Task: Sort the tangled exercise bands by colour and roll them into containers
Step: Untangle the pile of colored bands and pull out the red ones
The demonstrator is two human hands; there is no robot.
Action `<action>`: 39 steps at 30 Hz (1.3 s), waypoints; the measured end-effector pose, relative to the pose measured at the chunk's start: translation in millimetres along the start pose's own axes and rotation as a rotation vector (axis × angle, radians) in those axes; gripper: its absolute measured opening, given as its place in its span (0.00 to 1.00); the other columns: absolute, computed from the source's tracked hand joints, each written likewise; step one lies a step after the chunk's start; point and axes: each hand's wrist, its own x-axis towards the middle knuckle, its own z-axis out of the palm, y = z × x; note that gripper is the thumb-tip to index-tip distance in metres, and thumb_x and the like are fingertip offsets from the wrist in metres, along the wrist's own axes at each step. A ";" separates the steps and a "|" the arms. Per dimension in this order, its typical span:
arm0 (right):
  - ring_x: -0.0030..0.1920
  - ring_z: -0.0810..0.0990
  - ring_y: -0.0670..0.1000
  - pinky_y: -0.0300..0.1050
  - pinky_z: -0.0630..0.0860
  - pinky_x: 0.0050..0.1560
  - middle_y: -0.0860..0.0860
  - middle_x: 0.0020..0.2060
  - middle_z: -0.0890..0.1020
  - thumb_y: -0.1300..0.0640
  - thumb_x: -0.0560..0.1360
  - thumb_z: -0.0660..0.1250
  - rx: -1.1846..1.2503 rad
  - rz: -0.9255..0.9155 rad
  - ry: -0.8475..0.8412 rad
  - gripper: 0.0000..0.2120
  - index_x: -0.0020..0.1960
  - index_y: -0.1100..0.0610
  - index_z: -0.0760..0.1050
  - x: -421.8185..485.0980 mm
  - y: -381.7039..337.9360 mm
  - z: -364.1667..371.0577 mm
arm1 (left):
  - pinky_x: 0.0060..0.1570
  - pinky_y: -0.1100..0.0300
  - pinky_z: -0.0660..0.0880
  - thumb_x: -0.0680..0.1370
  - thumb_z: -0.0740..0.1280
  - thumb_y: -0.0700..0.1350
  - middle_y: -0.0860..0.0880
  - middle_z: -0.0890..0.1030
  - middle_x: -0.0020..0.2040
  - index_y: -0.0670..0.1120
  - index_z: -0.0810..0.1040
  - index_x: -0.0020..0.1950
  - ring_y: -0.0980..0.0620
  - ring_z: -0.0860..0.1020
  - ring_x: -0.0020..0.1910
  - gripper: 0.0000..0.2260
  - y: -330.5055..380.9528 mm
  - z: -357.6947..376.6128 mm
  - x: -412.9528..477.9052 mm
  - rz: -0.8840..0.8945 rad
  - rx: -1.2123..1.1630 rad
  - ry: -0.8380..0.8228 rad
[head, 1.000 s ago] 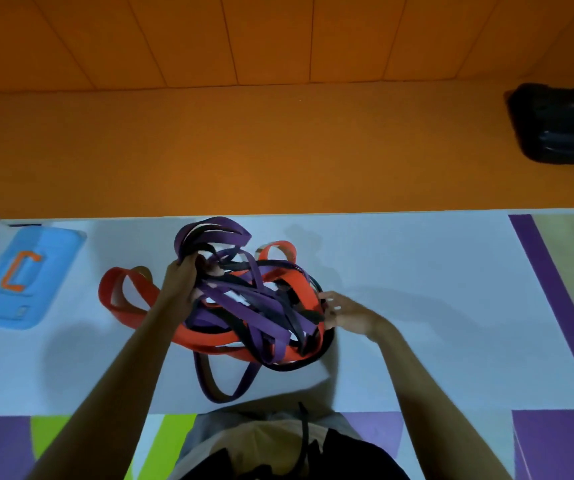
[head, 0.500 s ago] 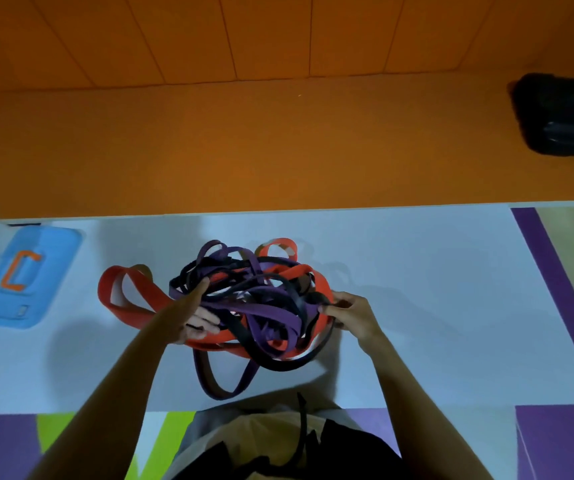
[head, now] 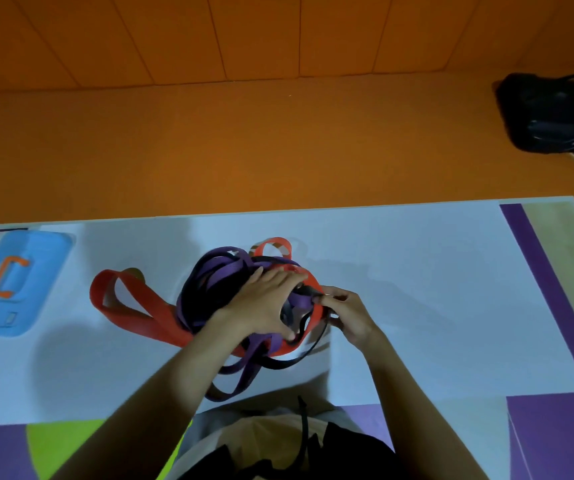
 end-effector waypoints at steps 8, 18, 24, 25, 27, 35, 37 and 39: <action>0.53 0.84 0.57 0.55 0.81 0.58 0.59 0.55 0.87 0.58 0.74 0.77 0.115 0.061 0.108 0.14 0.59 0.59 0.86 4.0 0.1 -8.2 | 0.72 0.42 0.61 0.71 0.75 0.65 0.53 0.74 0.71 0.54 0.66 0.77 0.47 0.68 0.72 0.39 -32.5 29.8 6.8 -0.048 0.363 0.132; 0.47 0.83 0.55 0.51 0.81 0.50 0.53 0.46 0.85 0.51 0.72 0.81 0.275 0.116 0.214 0.17 0.55 0.55 0.80 2.5 5.2 -8.5 | 0.56 0.49 0.73 0.72 0.77 0.55 0.52 0.80 0.63 0.54 0.67 0.73 0.47 0.83 0.57 0.32 -67.8 41.7 -16.1 -0.093 0.310 0.296; 0.52 0.83 0.58 0.54 0.81 0.54 0.54 0.52 0.86 0.50 0.73 0.79 0.244 0.166 0.110 0.15 0.55 0.54 0.80 0.9 -1.3 -4.3 | 0.67 0.44 0.71 0.72 0.77 0.61 0.49 0.60 0.83 0.54 0.60 0.82 0.46 0.72 0.73 0.43 -45.4 53.8 -14.6 0.034 0.409 0.231; 0.52 0.83 0.57 0.54 0.81 0.54 0.54 0.53 0.86 0.50 0.73 0.79 0.247 0.171 0.102 0.15 0.56 0.54 0.81 -0.5 -2.4 -4.9 | 0.70 0.44 0.69 0.70 0.78 0.61 0.49 0.58 0.84 0.53 0.59 0.82 0.45 0.69 0.76 0.45 -40.0 54.1 -12.6 0.043 0.396 0.246; 0.54 0.83 0.57 0.54 0.80 0.55 0.55 0.54 0.85 0.50 0.72 0.79 0.250 0.172 0.073 0.15 0.57 0.53 0.83 -3.3 -3.8 -6.3 | 0.75 0.43 0.64 0.68 0.79 0.58 0.50 0.57 0.84 0.52 0.56 0.82 0.47 0.63 0.80 0.49 -30.1 52.5 -7.1 0.061 0.367 0.262; 0.57 0.82 0.56 0.56 0.78 0.61 0.54 0.53 0.86 0.48 0.76 0.76 0.290 0.175 0.055 0.16 0.59 0.57 0.85 -11.9 -4.4 -17.6 | 0.74 0.47 0.61 0.68 0.77 0.39 0.55 0.70 0.75 0.61 0.58 0.80 0.50 0.67 0.75 0.47 -31.2 54.3 -1.7 0.132 0.395 0.130; 0.53 0.82 0.55 0.53 0.77 0.57 0.54 0.53 0.86 0.50 0.79 0.72 0.316 0.173 0.070 0.12 0.57 0.56 0.85 -12.8 0.0 -19.2 | 0.66 0.48 0.66 0.66 0.76 0.34 0.53 0.71 0.74 0.63 0.62 0.78 0.48 0.68 0.73 0.47 -35.2 56.5 -1.8 0.122 0.411 0.174; 0.54 0.83 0.55 0.52 0.77 0.56 0.56 0.55 0.86 0.58 0.80 0.68 0.254 0.132 0.067 0.10 0.58 0.56 0.86 -11.8 4.9 -19.8 | 0.60 0.47 0.67 0.64 0.75 0.31 0.51 0.72 0.73 0.64 0.68 0.75 0.47 0.68 0.71 0.46 -38.4 53.2 -4.3 0.121 0.419 0.217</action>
